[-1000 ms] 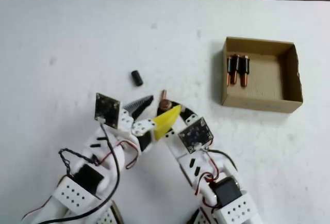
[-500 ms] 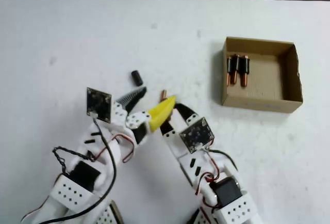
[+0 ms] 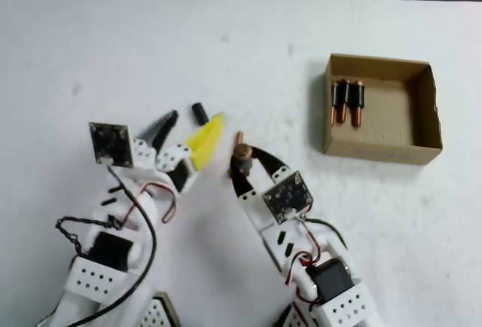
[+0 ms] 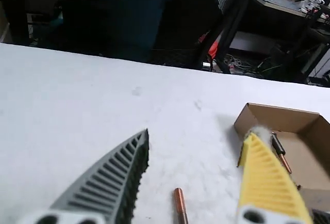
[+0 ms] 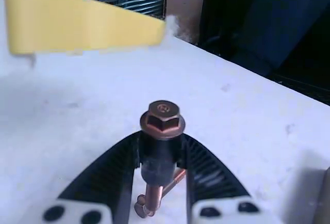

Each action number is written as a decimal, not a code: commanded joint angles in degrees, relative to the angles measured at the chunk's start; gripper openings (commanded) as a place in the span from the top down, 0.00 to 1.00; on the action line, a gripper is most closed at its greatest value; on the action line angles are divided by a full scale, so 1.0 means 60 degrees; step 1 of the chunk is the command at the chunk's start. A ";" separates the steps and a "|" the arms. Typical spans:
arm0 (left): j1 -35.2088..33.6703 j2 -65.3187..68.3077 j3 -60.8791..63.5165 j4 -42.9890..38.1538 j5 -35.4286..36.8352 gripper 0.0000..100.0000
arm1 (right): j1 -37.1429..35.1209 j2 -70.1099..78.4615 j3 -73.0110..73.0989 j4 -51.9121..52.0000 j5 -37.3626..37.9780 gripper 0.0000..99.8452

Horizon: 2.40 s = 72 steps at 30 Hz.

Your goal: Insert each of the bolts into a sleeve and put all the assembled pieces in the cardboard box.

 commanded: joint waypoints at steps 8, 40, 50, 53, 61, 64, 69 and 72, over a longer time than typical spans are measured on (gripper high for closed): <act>-0.1267 -0.1883 -0.0586 0.1158 -0.1978 0.94 | 0.0139 -0.0125 0.0000 -0.0286 0.0059 0.98; -0.3553 -0.4476 0.1143 0.6623 -0.2095 0.98 | 0.1766 -0.0125 0.0161 -0.0227 0.0073 0.98; -0.3582 -0.4476 0.2198 0.6930 -0.2095 0.98 | 0.2908 -0.0125 -0.1333 0.1575 0.0703 0.98; -0.3538 -0.4476 0.2198 0.7502 -0.2359 0.98 | 0.3172 -0.0051 -0.2212 0.2571 0.0777 0.98; -0.3538 -0.4476 0.2198 0.9084 -0.3575 0.98 | 0.3949 0.0139 -0.4733 0.4476 0.0806 0.98; -0.3538 -0.4476 0.2183 0.9348 -0.3780 0.98 | 0.4242 0.1136 -0.5612 0.4667 0.0821 0.98; -0.3538 -0.4476 0.2183 0.9846 -0.3795 0.98 | 0.4930 0.4212 -0.7194 0.4403 0.0821 0.98; -0.3538 -0.4476 0.2183 0.9832 -0.3766 0.98 | 0.5458 0.6161 -0.8015 0.3846 0.0821 0.98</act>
